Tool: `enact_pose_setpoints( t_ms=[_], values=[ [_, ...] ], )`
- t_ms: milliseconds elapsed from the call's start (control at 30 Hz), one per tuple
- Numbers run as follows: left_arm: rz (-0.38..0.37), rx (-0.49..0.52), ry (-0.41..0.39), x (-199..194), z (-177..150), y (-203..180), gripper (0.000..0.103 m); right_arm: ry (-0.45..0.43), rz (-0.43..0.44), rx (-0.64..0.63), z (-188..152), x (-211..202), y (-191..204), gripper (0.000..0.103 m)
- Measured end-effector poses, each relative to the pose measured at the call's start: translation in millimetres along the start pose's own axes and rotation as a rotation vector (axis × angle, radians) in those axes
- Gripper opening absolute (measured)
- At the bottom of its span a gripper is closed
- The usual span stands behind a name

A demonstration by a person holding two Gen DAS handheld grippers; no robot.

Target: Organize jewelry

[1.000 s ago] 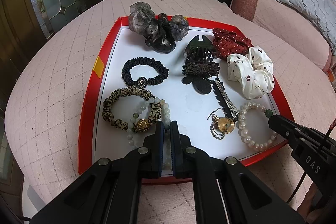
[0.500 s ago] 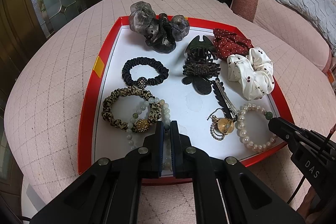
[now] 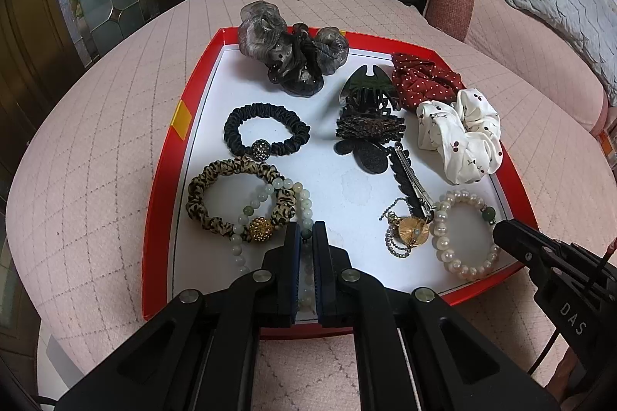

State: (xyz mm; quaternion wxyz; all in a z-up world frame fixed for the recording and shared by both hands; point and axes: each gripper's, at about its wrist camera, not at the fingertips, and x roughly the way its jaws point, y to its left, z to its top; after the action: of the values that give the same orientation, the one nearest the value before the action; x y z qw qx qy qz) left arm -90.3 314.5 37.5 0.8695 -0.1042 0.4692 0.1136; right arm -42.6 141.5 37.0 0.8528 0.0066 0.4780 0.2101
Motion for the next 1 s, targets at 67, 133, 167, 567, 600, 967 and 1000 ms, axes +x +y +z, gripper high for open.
enact_pose_setpoints(
  t_ms=[67, 133, 167, 567, 600, 967, 1000],
  values=[
    [-0.003, -0.002, 0.001, 0, 0, 1, 0.006, -0.001, 0.000, 0.000, 0, 0, 0, 0.012],
    [-0.011, -0.007, 0.003, 0, 1, 2, 0.008, -0.001, -0.001, -0.001, 0, 0, 0, 0.012],
    [-0.015, -0.010, 0.003, 0, 1, 3, 0.015, -0.001, 0.000, -0.001, 0, 0, 0, 0.012],
    [0.093, -0.079, -0.401, -117, -29, 11, 0.091, -0.188, -0.098, -0.106, -22, -93, 21, 0.060],
    [0.103, -0.071, -0.429, -125, -35, 12, 0.092, -0.216, -0.111, -0.129, -28, -104, 26, 0.067],
    [0.234, -0.017, -0.427, -144, -63, 12, 0.103, -0.302, -0.197, -0.231, -85, -146, 39, 0.084],
    [0.233, -0.018, -0.422, -144, -64, 13, 0.103, -0.298, -0.192, -0.225, -86, -146, 38, 0.084]
  ],
)
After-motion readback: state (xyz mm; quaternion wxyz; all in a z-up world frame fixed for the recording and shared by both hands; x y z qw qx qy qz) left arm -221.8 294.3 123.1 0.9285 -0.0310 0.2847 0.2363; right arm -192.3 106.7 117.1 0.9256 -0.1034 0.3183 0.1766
